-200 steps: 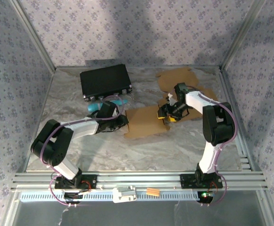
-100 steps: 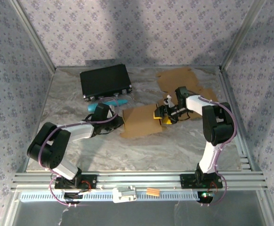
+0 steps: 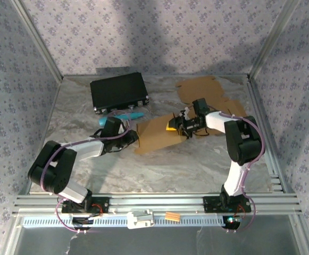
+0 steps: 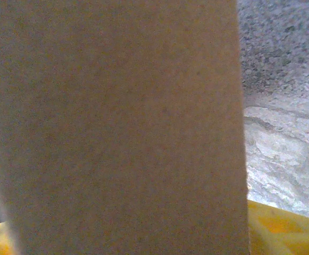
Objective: Fold the paper box
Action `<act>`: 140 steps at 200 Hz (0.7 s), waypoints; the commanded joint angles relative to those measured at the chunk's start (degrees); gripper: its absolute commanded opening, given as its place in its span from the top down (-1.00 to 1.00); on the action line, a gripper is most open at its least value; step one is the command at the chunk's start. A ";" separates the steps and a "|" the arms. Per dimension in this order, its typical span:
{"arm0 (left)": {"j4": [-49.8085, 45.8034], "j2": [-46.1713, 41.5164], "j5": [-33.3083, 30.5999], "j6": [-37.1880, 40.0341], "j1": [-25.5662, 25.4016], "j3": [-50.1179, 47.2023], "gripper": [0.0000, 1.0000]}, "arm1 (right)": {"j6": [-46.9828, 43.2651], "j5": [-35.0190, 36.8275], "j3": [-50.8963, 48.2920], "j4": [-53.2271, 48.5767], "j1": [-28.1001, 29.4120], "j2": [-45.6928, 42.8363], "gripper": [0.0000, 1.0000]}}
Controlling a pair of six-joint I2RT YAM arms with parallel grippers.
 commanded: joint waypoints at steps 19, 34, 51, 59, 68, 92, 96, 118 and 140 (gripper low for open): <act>-5.79 -6.32 -4.31 -6.38 2.82 5.05 0.06 | 10.83 -4.26 3.06 -5.39 -1.94 0.07 -0.18; -7.35 -7.78 -6.61 -8.26 2.93 6.37 0.00 | 11.71 -4.02 4.73 -9.16 -2.02 -0.13 -0.17; -7.21 -9.28 -6.55 -6.21 2.94 7.16 -0.01 | 14.60 -4.10 6.22 -12.65 -2.25 -0.43 -0.14; -7.07 -10.59 -6.58 -2.51 2.66 7.77 0.00 | 16.07 -4.72 6.64 -15.25 -2.37 -0.29 -0.10; -8.69 -12.77 -7.52 4.64 1.69 9.13 0.01 | 16.73 -5.51 9.10 -19.34 -2.46 0.19 -0.09; -13.77 -18.80 -10.56 32.51 -5.42 11.88 -0.01 | 15.47 -6.74 12.26 -30.57 -2.55 1.23 -0.07; -14.33 -19.74 -10.12 36.93 -6.71 11.95 -0.01 | 15.55 -6.81 12.30 -31.57 -2.63 1.06 -0.07; -15.73 -25.57 -5.37 59.64 -14.17 9.76 -0.06 | 16.82 -6.83 11.41 -34.21 -2.86 0.02 -0.05; -19.02 -27.44 -6.42 72.58 -18.54 9.57 -0.21 | 17.74 -7.32 10.24 -36.44 -3.20 0.06 -0.04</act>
